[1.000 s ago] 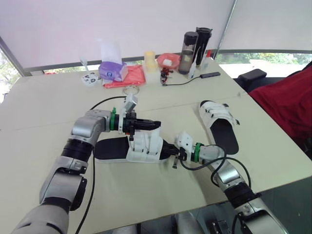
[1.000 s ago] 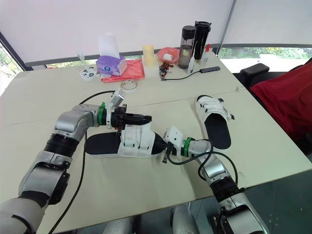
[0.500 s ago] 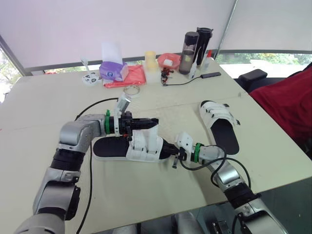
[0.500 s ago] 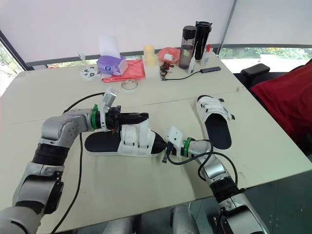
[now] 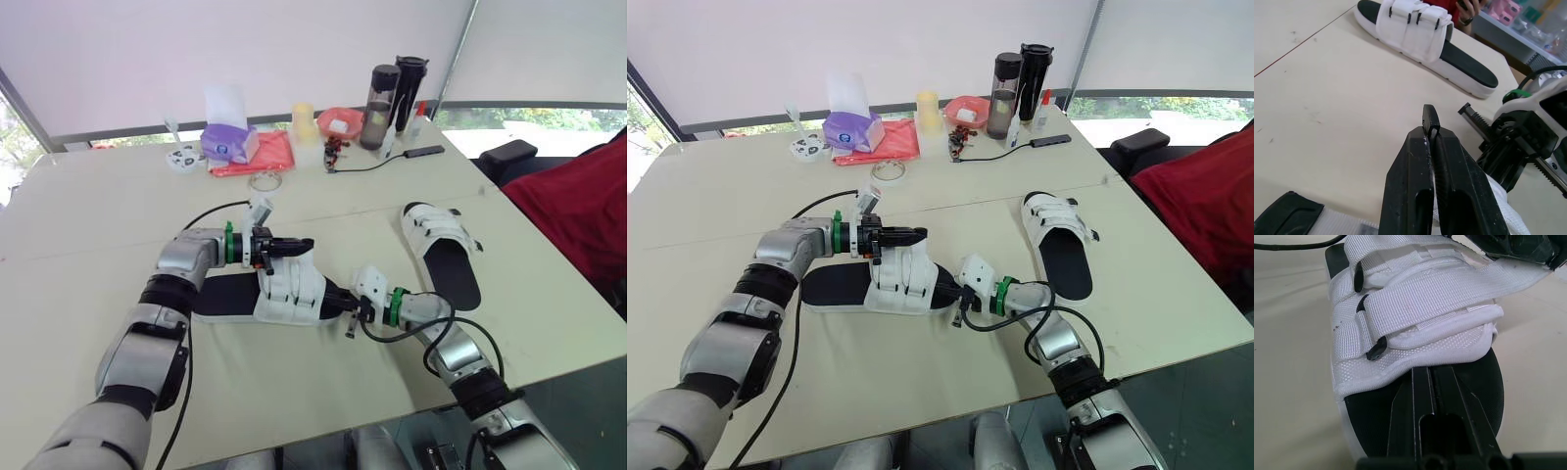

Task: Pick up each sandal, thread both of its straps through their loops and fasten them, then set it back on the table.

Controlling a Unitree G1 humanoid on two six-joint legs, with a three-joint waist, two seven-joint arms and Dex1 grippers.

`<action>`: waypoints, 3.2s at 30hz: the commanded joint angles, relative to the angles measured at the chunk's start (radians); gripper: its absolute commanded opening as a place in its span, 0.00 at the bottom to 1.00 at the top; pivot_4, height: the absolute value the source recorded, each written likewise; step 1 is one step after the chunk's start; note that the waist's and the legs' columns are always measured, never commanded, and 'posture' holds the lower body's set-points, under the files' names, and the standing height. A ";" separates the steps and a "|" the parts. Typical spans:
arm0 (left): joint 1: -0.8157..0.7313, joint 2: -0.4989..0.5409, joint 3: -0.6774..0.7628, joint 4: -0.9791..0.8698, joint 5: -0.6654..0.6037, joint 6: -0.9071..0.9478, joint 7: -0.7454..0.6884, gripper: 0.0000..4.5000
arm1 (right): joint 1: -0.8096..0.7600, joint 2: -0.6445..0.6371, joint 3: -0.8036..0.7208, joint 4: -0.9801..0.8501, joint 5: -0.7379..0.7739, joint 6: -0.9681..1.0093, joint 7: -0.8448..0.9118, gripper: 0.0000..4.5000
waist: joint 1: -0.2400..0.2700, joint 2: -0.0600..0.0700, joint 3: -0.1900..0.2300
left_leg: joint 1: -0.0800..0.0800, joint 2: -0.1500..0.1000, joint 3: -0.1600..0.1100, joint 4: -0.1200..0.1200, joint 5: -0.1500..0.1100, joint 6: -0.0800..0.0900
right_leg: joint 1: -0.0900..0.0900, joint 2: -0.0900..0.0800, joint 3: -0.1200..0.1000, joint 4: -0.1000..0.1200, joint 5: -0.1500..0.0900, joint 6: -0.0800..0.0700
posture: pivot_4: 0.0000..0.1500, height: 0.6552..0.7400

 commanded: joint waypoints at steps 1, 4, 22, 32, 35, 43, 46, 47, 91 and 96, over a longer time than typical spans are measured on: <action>-0.039 0.019 0.011 0.037 0.052 -0.081 0.003 0.01 | 0.042 -0.006 0.043 0.061 -0.064 0.054 -0.003 0.00 | 0.000 0.000 0.000 | 0.000 0.000 0.000 0.000 0.000 0.000 | 0.000 0.000 0.000 0.000 0.000 0.000 | 1.00 1.00; -0.027 0.027 -0.034 0.057 0.126 -0.165 -0.004 0.01 | 0.043 -0.006 0.044 0.061 -0.064 0.053 -0.005 0.00 | 0.000 0.000 0.000 | 0.001 0.000 0.000 0.000 0.000 0.000 | 0.001 0.000 0.000 0.000 0.000 0.000 | 1.00 1.00; -0.034 0.040 -0.135 0.148 0.354 -0.371 0.055 0.79 | 0.030 0.003 0.042 0.071 -0.072 0.053 -0.003 0.00 | -0.004 0.002 -0.010 | 0.003 0.000 0.000 0.000 0.000 0.000 | 0.003 0.000 0.000 0.000 0.000 0.004 | 1.00 1.00; -0.003 0.062 0.224 -0.193 -0.036 0.099 0.086 0.99 | 0.044 0.006 0.009 0.024 -0.046 0.055 -0.021 0.00 | -0.006 0.001 -0.009 | 0.001 0.000 -0.002 -0.001 0.000 0.000 | 0.001 0.000 -0.001 0.001 0.001 0.005 | 1.00 1.00; 0.112 0.096 0.297 -0.405 -0.138 0.279 0.140 0.99 | 0.067 0.006 -0.034 -0.064 -0.009 0.083 -0.046 0.00 | -0.005 0.003 -0.009 | 0.001 0.000 -0.002 -0.002 0.000 0.000 | 0.001 0.000 -0.001 0.002 0.000 0.006 | 1.00 1.00; 0.488 0.247 0.358 -0.832 -0.270 0.497 0.204 1.00 | 0.194 -0.064 -0.131 -0.397 0.072 0.219 -0.087 0.29 | 0.016 0.004 -0.002 | -0.005 0.000 -0.004 -0.002 -0.001 0.000 | -0.006 -0.003 0.000 0.002 0.000 0.002 | 1.00 1.00; 0.572 0.291 0.369 -0.899 -0.319 0.552 0.204 1.00 | 0.224 -0.096 -0.158 -0.471 0.093 0.260 -0.088 0.64 | 0.028 0.004 0.002 | -0.006 0.000 -0.004 -0.001 -0.001 -0.001 | -0.006 -0.003 0.000 0.001 -0.001 -0.002 | 1.00 1.00; 0.595 0.299 0.373 -0.920 -0.338 0.569 0.206 1.00 | 0.235 -0.108 -0.170 -0.494 0.102 0.273 -0.088 0.76 | 0.029 0.004 0.002 | -0.006 0.000 -0.003 -0.001 -0.001 -0.001 | -0.006 -0.003 0.000 0.001 -0.001 -0.002 | 1.00 1.00; 0.509 0.185 0.173 -0.798 -0.356 0.511 0.212 1.00 | 0.398 -0.220 -0.335 -0.906 0.238 0.588 -0.258 0.99 | 0.068 0.013 0.002 | -0.024 -0.002 -0.003 0.014 -0.001 0.000 | -0.007 -0.010 -0.010 -0.002 -0.002 0.000 | 1.00 1.00; 0.478 0.207 0.158 -0.867 -0.341 0.498 0.235 1.00 | 0.383 -0.202 -0.311 -0.896 0.232 0.582 -0.271 0.99 | 0.055 0.013 0.003 | -0.025 -0.001 -0.004 0.014 -0.001 0.000 | -0.008 -0.010 -0.010 -0.002 -0.002 0.000 | 1.00 1.00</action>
